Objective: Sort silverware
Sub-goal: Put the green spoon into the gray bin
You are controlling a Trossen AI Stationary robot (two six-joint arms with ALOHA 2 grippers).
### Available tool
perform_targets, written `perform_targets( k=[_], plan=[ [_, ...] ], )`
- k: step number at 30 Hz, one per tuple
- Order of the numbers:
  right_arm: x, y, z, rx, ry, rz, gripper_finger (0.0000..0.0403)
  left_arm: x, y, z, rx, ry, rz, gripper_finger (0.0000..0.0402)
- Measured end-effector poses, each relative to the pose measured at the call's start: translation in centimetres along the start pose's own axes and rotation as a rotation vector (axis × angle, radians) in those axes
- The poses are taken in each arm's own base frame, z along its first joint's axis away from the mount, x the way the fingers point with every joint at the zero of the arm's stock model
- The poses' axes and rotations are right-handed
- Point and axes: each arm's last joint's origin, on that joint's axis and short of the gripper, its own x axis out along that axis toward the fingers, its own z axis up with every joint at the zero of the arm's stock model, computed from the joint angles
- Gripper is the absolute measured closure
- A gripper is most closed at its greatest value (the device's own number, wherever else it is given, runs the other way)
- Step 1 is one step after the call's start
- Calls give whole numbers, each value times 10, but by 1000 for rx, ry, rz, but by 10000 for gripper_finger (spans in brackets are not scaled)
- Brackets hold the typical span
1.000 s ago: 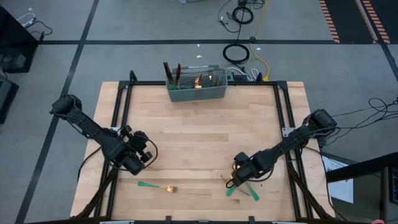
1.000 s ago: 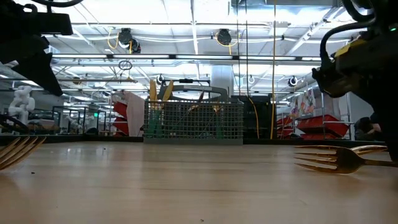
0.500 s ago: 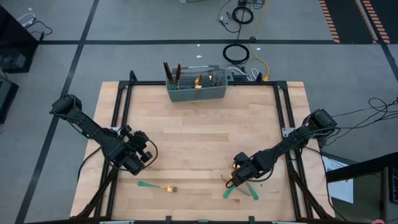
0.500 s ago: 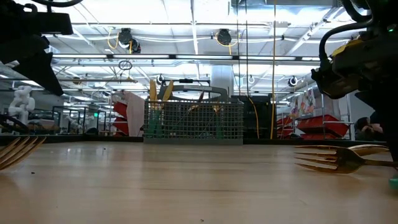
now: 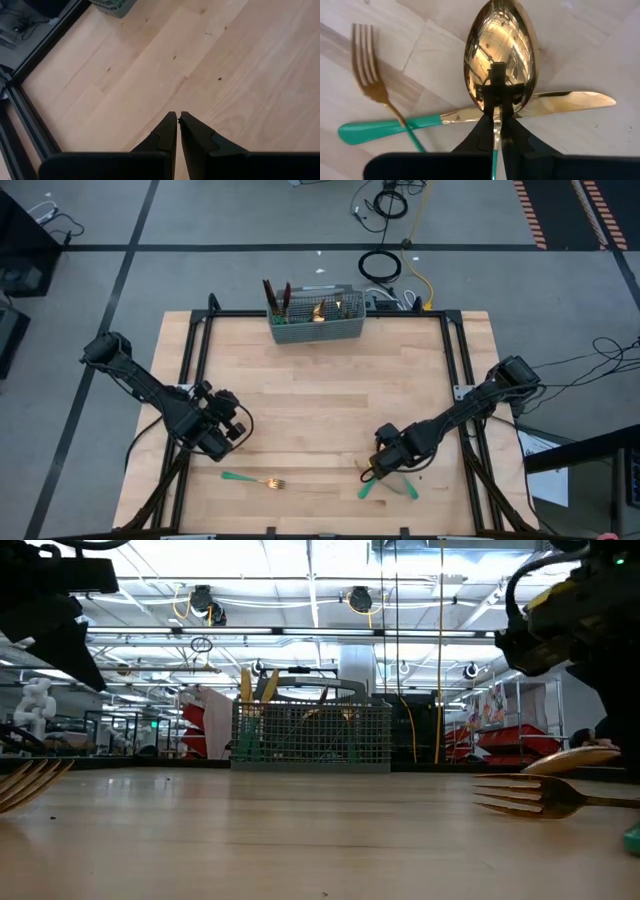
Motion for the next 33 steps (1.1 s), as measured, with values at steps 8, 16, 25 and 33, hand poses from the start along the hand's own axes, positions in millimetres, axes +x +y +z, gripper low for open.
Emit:
perform_targets(
  k=[8,16,25,33],
  plan=[
    [-4,3,24,-20,-37,20,402,0,0,1,-5,-20,5,369],
    [-7,-1,73,-69,-133,49,403,0,0,1,-6,-19,5,369],
    [-13,-15,136,-113,-266,70,403,0,0,1,-6,-24,6,369],
    [-23,-33,196,-98,-456,128,403,0,0,1,-7,-43,11,369]
  ],
)
